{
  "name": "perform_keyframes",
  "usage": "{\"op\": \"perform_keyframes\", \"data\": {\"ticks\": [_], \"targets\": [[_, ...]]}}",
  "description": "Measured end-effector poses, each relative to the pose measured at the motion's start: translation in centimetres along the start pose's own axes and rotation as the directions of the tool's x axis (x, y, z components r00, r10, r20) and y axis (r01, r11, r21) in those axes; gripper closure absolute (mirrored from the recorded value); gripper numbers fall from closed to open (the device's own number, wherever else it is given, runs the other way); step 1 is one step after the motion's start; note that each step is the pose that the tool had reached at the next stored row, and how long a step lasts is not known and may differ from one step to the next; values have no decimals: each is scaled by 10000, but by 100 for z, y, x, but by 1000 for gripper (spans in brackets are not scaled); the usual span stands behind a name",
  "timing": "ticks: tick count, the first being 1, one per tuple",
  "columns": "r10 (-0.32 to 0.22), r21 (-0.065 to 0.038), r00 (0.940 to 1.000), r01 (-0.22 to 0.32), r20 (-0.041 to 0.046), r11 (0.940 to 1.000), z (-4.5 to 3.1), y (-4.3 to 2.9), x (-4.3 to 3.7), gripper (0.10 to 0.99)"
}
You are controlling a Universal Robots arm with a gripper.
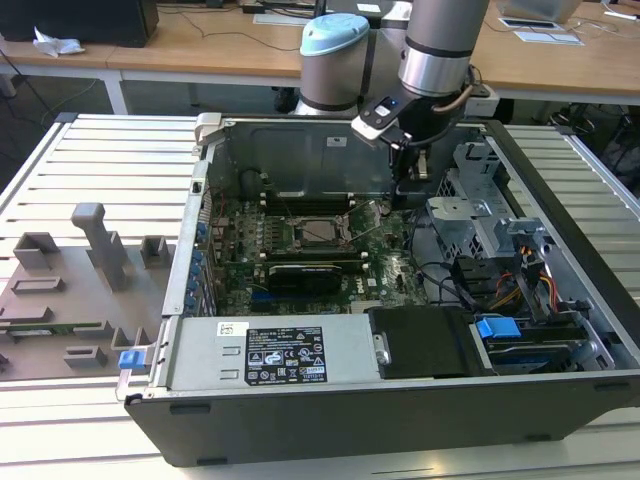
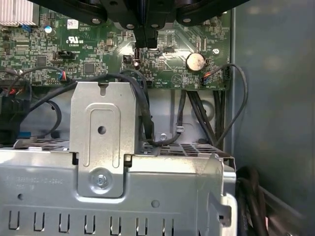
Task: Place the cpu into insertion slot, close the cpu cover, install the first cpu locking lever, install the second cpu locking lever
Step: 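Close the cpu cover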
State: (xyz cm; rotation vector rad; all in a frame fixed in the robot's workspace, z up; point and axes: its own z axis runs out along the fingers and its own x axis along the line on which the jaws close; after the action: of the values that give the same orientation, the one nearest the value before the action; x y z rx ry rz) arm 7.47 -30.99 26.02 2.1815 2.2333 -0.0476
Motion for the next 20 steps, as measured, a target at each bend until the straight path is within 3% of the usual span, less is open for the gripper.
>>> {"op": "perform_keyframes", "data": {"ticks": [7, 20], "targets": [[0, 1, 10000, 0, -8, 10000, 115, -16, 4, 980], [0, 0, 10000, 0, -31, 10000, 213, -19, 8, 980]]}}
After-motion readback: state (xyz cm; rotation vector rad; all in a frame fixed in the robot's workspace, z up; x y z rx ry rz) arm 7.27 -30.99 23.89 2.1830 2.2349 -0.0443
